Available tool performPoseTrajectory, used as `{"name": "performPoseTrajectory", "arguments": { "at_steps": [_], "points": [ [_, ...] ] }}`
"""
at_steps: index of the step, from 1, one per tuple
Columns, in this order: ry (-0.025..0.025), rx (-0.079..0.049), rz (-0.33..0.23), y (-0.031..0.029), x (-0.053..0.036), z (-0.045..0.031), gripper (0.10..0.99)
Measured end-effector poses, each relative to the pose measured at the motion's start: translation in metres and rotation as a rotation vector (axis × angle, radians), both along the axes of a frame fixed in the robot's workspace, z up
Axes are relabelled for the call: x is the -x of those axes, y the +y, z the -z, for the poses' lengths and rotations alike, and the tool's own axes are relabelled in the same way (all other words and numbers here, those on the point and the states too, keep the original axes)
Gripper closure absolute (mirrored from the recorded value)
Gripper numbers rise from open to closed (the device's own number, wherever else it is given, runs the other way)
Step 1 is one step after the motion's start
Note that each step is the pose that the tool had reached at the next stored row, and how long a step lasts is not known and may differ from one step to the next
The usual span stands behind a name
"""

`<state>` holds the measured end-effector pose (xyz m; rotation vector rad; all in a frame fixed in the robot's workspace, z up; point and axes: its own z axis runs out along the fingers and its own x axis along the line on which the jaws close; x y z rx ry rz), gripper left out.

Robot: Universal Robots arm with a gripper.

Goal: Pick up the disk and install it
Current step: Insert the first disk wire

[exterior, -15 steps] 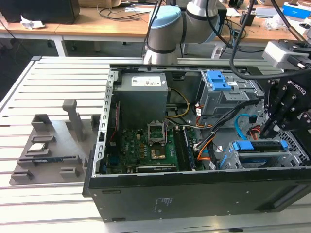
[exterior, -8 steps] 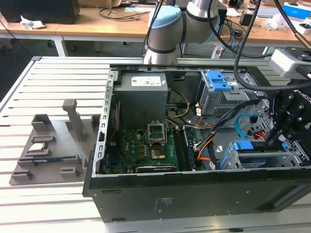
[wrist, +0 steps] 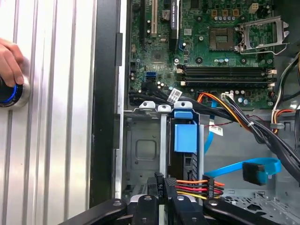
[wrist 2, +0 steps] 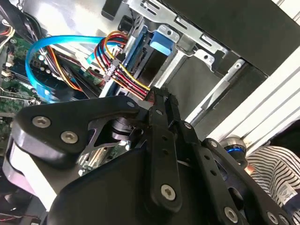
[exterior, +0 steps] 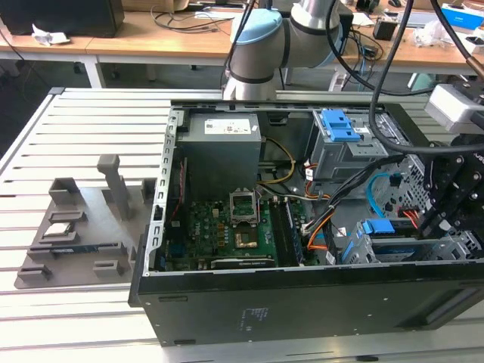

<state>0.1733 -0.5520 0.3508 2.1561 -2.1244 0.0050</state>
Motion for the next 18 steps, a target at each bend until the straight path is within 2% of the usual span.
{"name": "performPoseTrajectory", "arguments": {
  "at_steps": [3,5,9,10,13,15,18],
  "points": [
    [-0.0001,0.0,0.0,-0.006,0.0,0.0001,0.914],
    [-0.0001,0.0,0.0,-0.014,-0.0001,0.0002,0.914],
    [0.0,0.0,0.0,-0.0143,0.0,0.0001,0.914],
    [0.0,0.001,0.0,-0.0131,0.0001,0.0,0.914],
    [-0.0001,0.001,-0.001,-0.0037,0.0,-0.0002,0.914],
    [0.0,0.0,-0.001,0.0065,0.0,-0.0001,0.914],
    [0.0001,0.0,-0.001,0.0148,-0.002,-0.0001,0.914]
  ]
}}
